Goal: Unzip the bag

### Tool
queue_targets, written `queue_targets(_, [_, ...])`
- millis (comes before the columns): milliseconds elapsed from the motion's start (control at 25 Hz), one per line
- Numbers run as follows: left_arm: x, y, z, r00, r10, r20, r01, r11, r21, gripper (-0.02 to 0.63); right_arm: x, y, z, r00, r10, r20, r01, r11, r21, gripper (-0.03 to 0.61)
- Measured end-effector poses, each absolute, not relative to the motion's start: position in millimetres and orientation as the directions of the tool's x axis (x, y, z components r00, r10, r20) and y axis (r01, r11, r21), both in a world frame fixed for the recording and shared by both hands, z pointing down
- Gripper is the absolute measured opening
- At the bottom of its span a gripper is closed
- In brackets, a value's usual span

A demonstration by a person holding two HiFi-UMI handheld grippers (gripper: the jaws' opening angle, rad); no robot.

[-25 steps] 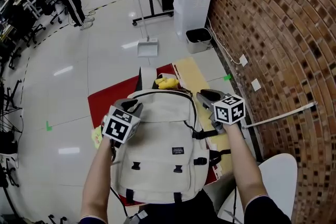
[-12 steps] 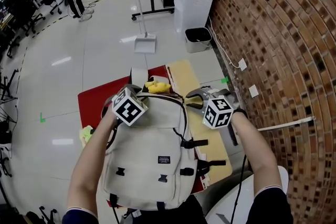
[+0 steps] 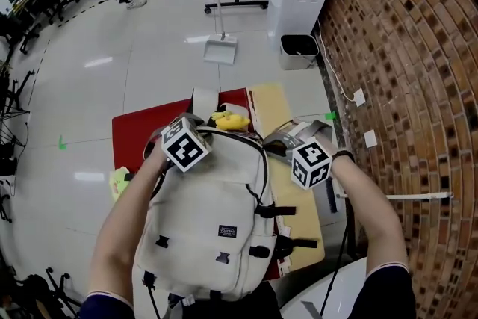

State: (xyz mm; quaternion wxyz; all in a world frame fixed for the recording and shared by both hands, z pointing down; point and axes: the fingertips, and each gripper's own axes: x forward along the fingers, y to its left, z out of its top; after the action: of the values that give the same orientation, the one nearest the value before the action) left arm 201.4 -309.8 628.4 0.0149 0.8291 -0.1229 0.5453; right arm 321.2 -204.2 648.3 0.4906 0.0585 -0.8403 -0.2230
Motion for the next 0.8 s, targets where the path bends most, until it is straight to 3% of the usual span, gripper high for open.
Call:
queue_targets(280, [199.9,-308.7,634.5,0.375,-0.176,0.91,-0.226,-0.97,-0.094,0.155,323.4,-195.8,640.2,-0.54,-0.231,0.809,0.066,0.947,0.314,0.017])
queue_targets(800, [198.4,-307.8,636.2,0.406,-0.179,0.896,-0.26,-0.963,-0.075,0.146,326.9,-145.5,638.6,-0.451,-0.098,0.887,0.112,0.98,0.166,0.017])
